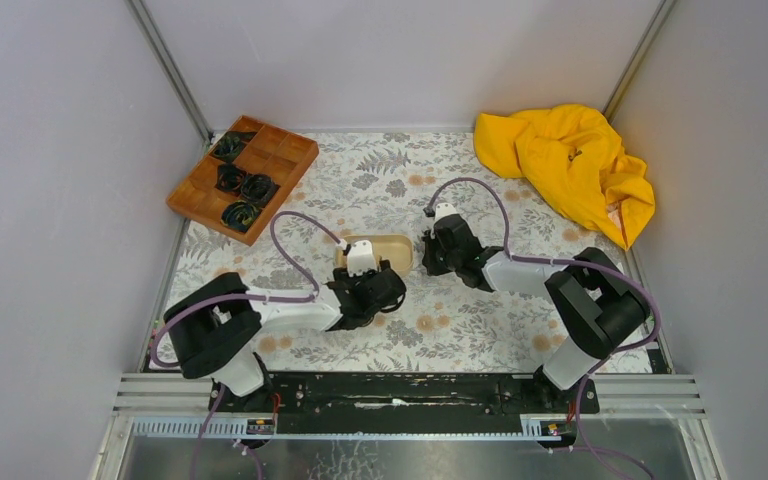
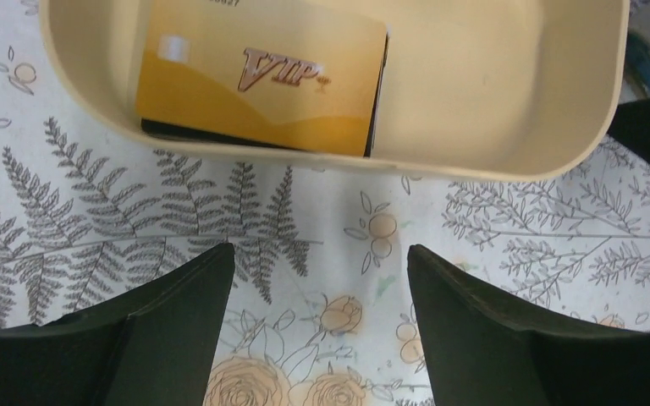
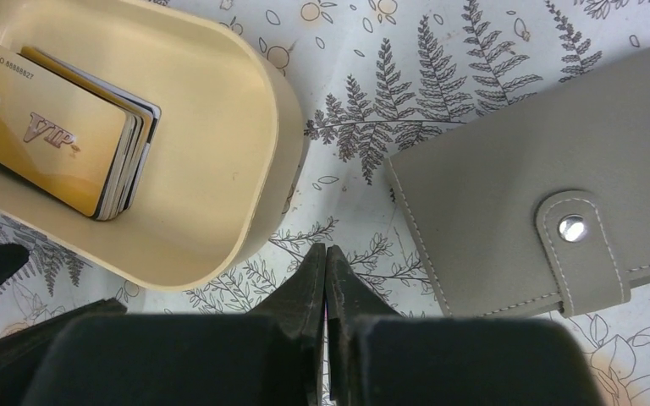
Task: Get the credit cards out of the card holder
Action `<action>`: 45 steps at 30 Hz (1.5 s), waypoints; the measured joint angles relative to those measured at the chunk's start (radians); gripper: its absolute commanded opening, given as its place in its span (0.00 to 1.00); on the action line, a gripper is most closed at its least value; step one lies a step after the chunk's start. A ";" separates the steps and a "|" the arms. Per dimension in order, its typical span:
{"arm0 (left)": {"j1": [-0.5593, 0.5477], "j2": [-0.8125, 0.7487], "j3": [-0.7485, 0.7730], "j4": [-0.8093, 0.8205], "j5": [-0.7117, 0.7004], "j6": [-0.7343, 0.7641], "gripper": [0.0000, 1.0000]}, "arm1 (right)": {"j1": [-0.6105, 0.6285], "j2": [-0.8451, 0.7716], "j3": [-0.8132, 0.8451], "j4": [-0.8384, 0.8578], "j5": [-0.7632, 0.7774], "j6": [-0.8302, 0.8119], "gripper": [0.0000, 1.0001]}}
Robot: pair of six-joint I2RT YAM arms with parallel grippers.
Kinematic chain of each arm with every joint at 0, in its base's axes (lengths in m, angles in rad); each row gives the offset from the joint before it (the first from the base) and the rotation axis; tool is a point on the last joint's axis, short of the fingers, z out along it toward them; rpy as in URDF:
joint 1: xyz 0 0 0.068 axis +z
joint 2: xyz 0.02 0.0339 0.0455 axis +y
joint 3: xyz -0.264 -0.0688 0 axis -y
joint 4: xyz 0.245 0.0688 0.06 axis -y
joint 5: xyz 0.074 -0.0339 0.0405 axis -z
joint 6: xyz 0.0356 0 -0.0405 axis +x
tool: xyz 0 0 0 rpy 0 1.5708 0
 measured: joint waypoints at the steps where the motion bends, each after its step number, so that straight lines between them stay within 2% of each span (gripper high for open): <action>1: 0.006 0.005 0.005 0.002 0.000 0.002 0.83 | 0.000 0.003 0.002 0.000 -0.004 -0.002 0.03; 11: 0.114 0.054 0.054 0.024 0.012 0.072 0.83 | 0.006 0.004 0.003 -0.007 -0.015 -0.014 0.04; 23: 0.158 0.139 0.124 0.050 0.026 0.114 0.83 | 0.013 0.102 0.085 -0.023 -0.027 -0.011 0.03; 28: 0.212 0.145 0.130 0.072 0.045 0.122 0.84 | 0.015 0.109 0.092 -0.029 -0.015 -0.011 0.02; 34: 0.249 0.144 0.121 0.098 0.048 0.159 0.87 | 0.017 0.037 0.065 -0.034 0.051 -0.015 0.19; 36: 0.249 0.144 0.121 0.098 0.048 0.173 0.87 | 0.018 -0.008 0.047 -0.027 0.094 -0.016 0.33; 38: 0.249 0.143 0.121 0.098 0.048 0.182 0.87 | 0.018 -0.044 0.030 -0.017 0.144 -0.015 0.55; 39: 0.246 0.140 0.120 0.098 0.048 0.186 0.88 | 0.018 -0.060 0.020 -0.012 0.181 -0.014 0.61; 42: 0.220 0.106 0.108 0.098 0.038 0.196 0.99 | 0.019 -0.081 0.010 -0.014 0.301 -0.018 0.61; 45: 0.130 0.050 0.090 0.093 -0.004 0.193 1.00 | 0.019 -0.061 0.023 -0.033 0.388 -0.018 0.58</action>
